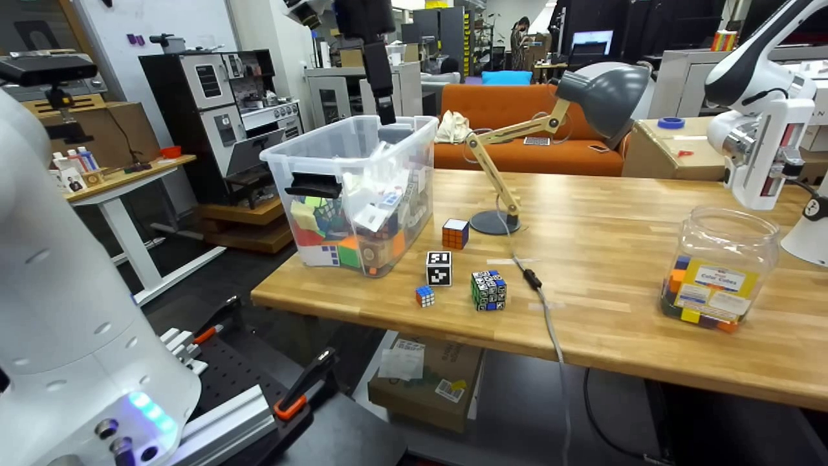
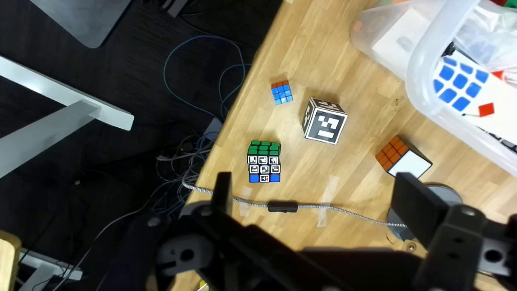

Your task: Move the black and white cube to the right, pick up the cube in the middle then place it down again

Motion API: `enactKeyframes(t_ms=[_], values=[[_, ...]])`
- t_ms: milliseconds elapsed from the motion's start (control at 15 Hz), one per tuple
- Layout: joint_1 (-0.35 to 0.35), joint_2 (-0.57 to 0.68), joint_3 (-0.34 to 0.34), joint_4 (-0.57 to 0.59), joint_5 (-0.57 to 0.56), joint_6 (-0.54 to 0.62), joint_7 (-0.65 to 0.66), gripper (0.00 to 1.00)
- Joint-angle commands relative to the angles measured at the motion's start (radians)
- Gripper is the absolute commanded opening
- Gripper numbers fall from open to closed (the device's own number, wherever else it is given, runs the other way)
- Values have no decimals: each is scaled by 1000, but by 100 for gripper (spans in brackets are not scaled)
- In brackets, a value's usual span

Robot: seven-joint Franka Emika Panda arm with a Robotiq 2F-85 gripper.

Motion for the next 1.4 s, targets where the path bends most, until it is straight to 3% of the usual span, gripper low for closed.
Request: enactKeyframes(t_ms=[0,400,533,800,1067,1133,1333], values=[[14,0,-13,1,-6,-3,5,100],[5,8,-5,3,-27,0,22,100],[3,36,-12,3,-32,48,17,100],[10,193,-63,31,17,189,-18,100],[25,386,-108,99,40,233,-36,100],[28,320,-110,44,8,238,-7,100],[41,397,-125,94,16,240,-11,100]])
